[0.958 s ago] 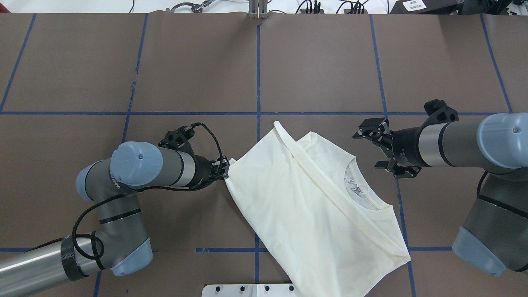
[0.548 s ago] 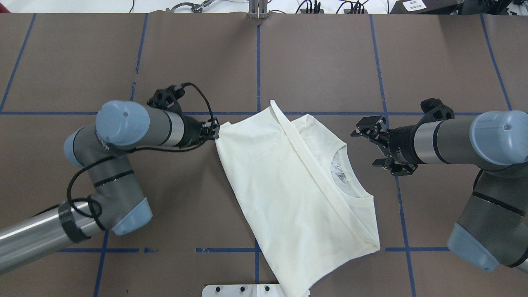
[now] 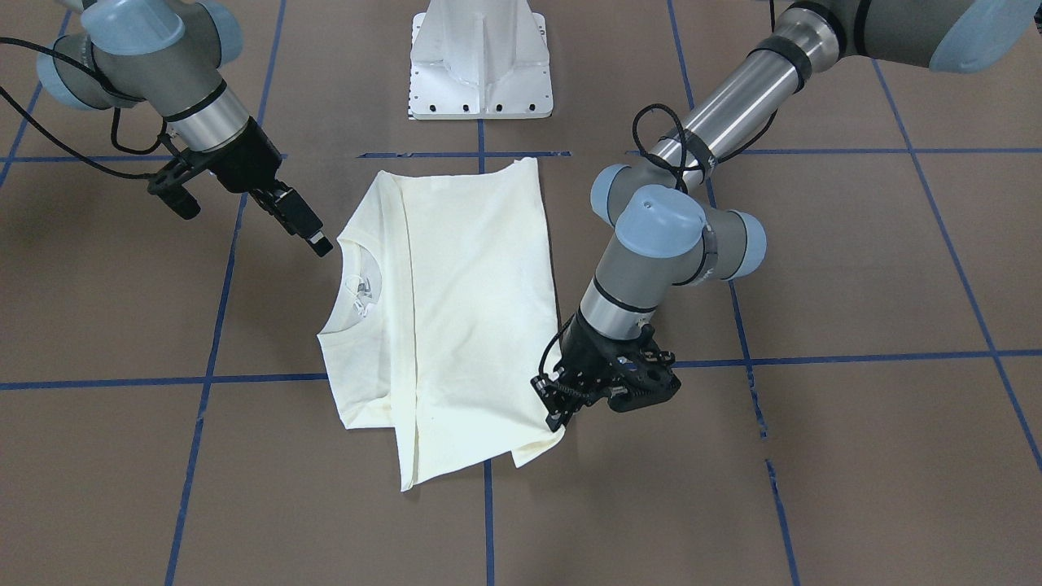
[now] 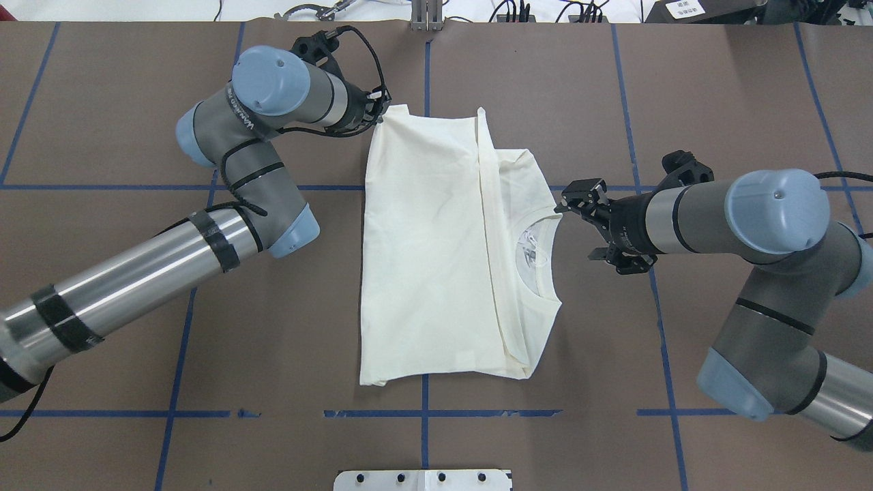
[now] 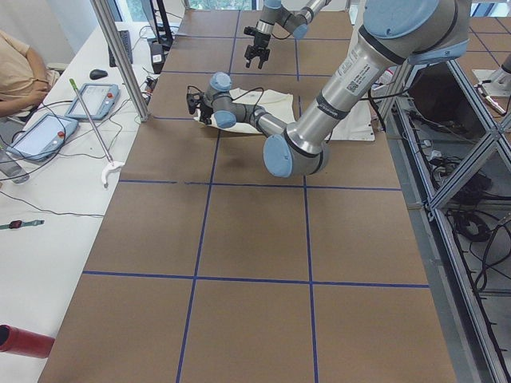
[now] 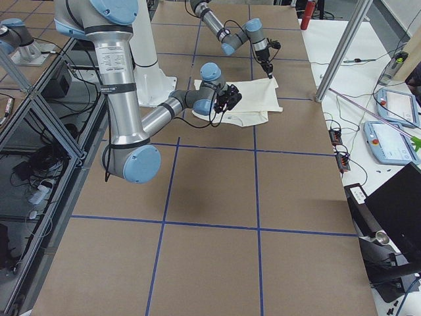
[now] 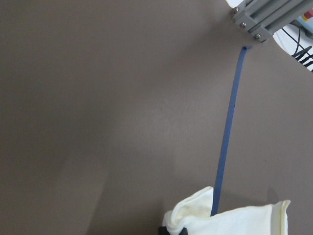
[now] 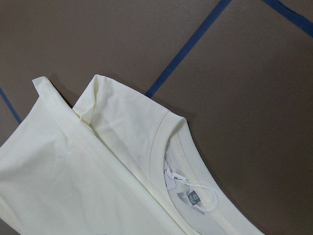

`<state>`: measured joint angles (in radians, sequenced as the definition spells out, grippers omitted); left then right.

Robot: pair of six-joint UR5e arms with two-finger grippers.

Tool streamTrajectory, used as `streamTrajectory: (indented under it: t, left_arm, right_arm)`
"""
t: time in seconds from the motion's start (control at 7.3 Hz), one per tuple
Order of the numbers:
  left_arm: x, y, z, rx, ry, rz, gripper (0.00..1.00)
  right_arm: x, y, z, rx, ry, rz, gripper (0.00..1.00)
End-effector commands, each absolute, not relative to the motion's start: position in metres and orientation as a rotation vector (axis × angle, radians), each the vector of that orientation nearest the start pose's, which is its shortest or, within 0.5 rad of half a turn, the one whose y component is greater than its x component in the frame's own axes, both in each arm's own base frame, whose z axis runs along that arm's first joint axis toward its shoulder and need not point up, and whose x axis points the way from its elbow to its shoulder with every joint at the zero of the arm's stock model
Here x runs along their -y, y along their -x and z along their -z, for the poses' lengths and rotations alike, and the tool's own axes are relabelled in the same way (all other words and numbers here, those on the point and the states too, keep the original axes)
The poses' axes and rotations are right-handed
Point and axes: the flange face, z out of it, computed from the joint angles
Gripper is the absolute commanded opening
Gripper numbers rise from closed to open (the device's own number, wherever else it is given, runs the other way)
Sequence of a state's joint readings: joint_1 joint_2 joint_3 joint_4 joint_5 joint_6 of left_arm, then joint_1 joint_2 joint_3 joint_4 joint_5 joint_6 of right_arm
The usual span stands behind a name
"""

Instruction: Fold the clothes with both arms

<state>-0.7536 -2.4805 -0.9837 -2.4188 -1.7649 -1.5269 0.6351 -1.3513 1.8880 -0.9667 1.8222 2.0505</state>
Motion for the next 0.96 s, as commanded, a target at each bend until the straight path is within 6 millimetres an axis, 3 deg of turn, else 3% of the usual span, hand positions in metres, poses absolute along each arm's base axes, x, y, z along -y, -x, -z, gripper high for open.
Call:
streamTrajectory:
  t: [0.0, 0.14, 0.27, 0.41, 0.68, 0.82]
  left_arm:
    - [0.682, -0.535, -0.232, -1.142, -0.349, 0.494, 0.5]
    - [0.658, -0.517, -0.236, -1.198, -0.365, 0.477, 0.5]
    - [0.633, -0.493, -0.234, -1.259, -0.369, 0.448, 0.5]
    - [0.61, -0.476, -0.249, -1.291, -0.32, 0.398, 0.5]
    - [0.605, -0.47, -0.251, -1.298, -0.317, 0.392, 0.49]
    - [0.605, -0.47, -0.254, -1.296, -0.315, 0.392, 0.5]
  right_arm:
    - [0.447, 0.421, -0.309, 1.196, 0.113, -0.849, 1.0]
    - [0.462, 0.448, -0.302, 1.186, 0.118, -0.847, 1.0]
    - [0.464, 0.475, -0.296, 1.174, 0.13, -0.83, 1.0]
    - [0.458, 0.487, -0.282, 1.129, 0.108, -0.756, 1.0]
    - [0.427, 0.542, -0.234, 0.93, 0.026, -0.541, 1.0]
    - [0.408, 0.557, -0.237, 0.863, -0.031, -0.441, 1.0]
